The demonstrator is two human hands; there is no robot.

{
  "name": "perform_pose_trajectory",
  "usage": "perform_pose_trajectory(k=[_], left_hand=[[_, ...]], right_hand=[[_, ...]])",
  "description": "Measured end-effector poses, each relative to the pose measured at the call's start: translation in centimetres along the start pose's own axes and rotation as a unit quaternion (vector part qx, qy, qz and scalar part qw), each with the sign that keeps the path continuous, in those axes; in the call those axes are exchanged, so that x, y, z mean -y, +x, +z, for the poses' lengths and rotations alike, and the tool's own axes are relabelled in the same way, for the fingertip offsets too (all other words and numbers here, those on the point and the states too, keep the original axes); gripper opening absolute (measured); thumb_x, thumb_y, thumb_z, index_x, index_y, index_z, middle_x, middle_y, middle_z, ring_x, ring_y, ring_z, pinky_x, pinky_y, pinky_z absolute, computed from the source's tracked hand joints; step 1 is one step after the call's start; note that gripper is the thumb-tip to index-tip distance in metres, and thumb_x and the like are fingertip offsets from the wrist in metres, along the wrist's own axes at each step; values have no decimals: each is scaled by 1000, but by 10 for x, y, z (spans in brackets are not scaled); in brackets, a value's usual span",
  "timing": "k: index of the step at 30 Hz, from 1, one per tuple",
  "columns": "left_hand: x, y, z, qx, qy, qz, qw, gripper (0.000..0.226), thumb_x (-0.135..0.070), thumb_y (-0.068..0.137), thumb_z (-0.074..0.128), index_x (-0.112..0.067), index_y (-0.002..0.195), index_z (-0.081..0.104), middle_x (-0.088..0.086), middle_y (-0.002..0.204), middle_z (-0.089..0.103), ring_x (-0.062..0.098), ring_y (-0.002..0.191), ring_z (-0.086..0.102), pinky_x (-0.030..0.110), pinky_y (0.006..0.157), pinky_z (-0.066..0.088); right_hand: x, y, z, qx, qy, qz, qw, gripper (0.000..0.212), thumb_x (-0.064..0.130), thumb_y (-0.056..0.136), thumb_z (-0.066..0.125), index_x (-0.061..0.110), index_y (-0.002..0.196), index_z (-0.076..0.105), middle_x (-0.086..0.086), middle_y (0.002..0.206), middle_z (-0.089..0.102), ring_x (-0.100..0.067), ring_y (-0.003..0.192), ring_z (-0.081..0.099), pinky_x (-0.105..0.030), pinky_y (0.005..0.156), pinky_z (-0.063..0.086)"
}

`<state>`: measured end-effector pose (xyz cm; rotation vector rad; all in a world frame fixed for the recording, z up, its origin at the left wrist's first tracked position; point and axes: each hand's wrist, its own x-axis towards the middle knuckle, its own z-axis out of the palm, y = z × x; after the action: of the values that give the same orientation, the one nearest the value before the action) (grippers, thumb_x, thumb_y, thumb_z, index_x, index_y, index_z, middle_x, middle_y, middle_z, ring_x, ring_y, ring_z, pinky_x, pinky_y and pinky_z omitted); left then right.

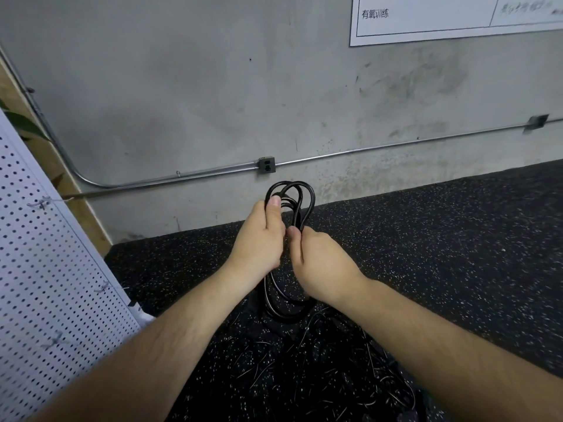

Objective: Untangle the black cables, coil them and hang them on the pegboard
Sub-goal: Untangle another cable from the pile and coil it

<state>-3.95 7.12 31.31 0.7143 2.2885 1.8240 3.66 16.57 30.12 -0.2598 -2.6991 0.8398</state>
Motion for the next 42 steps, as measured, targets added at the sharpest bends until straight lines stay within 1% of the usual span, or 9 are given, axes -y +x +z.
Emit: perform_pose_trajectory(k=[4,9,16,21,26,28,32,36,42], left_hand=[[-2,-2,-7,60,-176,-22,982,42,-42,110,33,-7,109,56,1,70,49,13,54,45,29,46,41],[-1,-15,-2,100,-167,-7,981,43,-41,109,34,-8,121,59,3,72,60,18,62,58,39,67,57],[3,0,-17,71,-235,-70,967,27,-23,110,40,-5,119,59,-3,66,44,12,51,37,29,49,39],[1,0,-14,55,-253,-75,963,36,-41,109,39,-9,101,53,-4,61,35,11,46,29,25,42,28],[-6,2,-11,-11,-226,-14,974,34,-41,110,35,-16,89,44,-8,57,31,10,44,23,26,42,14],[-9,9,-18,-44,-254,-14,966,35,-40,110,34,-17,86,43,-10,56,33,9,44,23,22,39,16],[-14,19,-42,-119,-291,-16,949,34,-38,111,34,-18,84,42,-9,57,33,8,43,25,22,39,19],[-10,26,-55,-175,-290,0,941,35,-36,112,33,-18,82,37,-7,58,32,8,43,25,22,40,19],[4,34,-50,-159,-222,30,961,34,-36,111,34,-17,83,37,-7,59,34,10,46,27,24,43,23]], right_hand=[[-13,12,-6,-107,93,19,990,42,40,110,26,17,85,52,-2,75,61,-17,62,61,-33,59,48],[-24,27,-14,-191,168,52,966,49,42,109,26,12,82,54,-7,75,61,-26,68,62,-46,70,52],[-19,28,-7,-85,89,14,992,46,43,109,25,10,97,54,-9,80,66,-23,66,66,-45,71,54],[-22,26,-5,-93,54,-39,993,40,42,110,26,13,95,50,-8,75,64,-23,62,65,-46,66,53],[-27,20,-8,-19,253,-6,967,39,50,107,34,18,115,54,-6,82,70,-22,69,72,-37,57,53],[-39,15,-7,37,278,22,960,40,53,106,34,20,120,53,-6,90,73,-19,76,73,-38,66,59],[-79,2,4,151,140,64,976,33,45,109,33,20,112,54,0,91,76,-11,79,67,-37,84,53],[-99,-6,17,200,93,105,970,22,31,110,34,22,105,53,-4,92,76,-11,63,54,-30,62,44],[-61,-8,1,196,-64,-5,978,24,28,109,39,22,117,61,0,83,64,-16,65,59,-34,60,53]])
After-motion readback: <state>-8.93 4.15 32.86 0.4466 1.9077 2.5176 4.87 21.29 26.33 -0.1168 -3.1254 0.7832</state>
